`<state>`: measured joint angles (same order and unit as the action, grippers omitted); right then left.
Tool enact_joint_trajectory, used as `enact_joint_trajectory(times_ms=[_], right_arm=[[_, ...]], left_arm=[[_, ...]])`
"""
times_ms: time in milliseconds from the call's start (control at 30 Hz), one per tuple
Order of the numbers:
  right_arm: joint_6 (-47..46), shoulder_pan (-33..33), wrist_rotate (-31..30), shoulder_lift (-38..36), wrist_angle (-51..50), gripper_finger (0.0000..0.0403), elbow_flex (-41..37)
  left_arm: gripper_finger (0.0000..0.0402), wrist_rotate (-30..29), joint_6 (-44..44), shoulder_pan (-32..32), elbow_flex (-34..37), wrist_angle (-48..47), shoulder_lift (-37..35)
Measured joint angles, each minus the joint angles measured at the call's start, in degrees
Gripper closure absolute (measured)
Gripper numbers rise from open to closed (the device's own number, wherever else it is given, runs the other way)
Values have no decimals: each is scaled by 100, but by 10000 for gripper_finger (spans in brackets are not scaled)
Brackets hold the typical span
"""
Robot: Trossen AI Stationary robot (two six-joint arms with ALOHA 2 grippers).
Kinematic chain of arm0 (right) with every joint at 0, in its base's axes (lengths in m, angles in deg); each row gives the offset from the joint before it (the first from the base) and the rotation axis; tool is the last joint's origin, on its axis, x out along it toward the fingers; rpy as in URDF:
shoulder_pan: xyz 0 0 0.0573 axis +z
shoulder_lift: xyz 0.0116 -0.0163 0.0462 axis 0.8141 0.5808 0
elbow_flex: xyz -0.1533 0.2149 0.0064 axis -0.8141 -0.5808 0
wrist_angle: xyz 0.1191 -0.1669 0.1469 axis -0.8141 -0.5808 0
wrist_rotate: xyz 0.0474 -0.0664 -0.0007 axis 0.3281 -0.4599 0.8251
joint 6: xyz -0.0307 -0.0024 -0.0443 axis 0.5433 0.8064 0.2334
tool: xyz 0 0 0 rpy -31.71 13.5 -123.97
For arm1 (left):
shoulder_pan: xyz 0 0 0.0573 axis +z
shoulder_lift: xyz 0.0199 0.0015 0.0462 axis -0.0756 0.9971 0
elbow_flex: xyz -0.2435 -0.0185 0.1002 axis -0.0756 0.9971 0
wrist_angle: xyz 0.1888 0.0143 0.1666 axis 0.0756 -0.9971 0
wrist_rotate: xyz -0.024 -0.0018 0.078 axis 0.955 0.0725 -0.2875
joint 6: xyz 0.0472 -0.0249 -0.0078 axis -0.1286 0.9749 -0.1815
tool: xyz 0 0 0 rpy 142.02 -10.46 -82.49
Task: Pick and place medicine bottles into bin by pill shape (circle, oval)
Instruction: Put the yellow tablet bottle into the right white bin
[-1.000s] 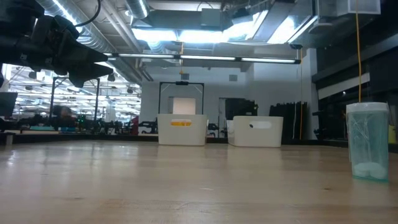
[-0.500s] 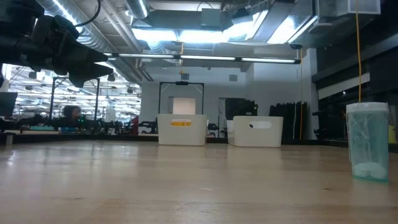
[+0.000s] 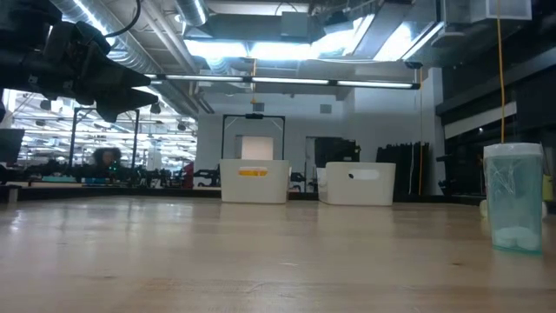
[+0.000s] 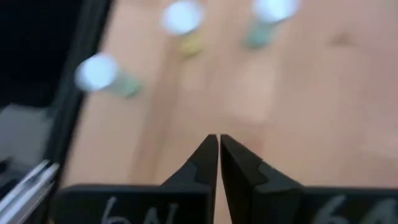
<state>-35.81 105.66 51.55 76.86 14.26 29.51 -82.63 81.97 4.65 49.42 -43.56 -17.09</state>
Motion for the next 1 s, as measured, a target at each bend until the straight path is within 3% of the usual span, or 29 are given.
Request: enact_joint_trajectory(times_ms=[167, 300, 733, 867, 1000], right_arm=[[-750, -137, -1658, -156, -817, 383, 0], [-1464, -348, -2505, -297, -1592, 383, -2], [-1251, -629, -2461, -325, -1500, 377, -2], [-1723, -903, -2052, -325, -1577, 336, -2], [-1745, -1191, -2083, -325, -1772, 269, -4]], left_arm=[[165, 0, 0, -1, 1, 0, 0], [165, 0, 1, -1, 1, 0, 2], [165, 0, 2, 1, 1, 0, 0], [165, 0, 0, 1, 1, 0, 2], [165, 1, 0, 1, 0, 0, 0]])
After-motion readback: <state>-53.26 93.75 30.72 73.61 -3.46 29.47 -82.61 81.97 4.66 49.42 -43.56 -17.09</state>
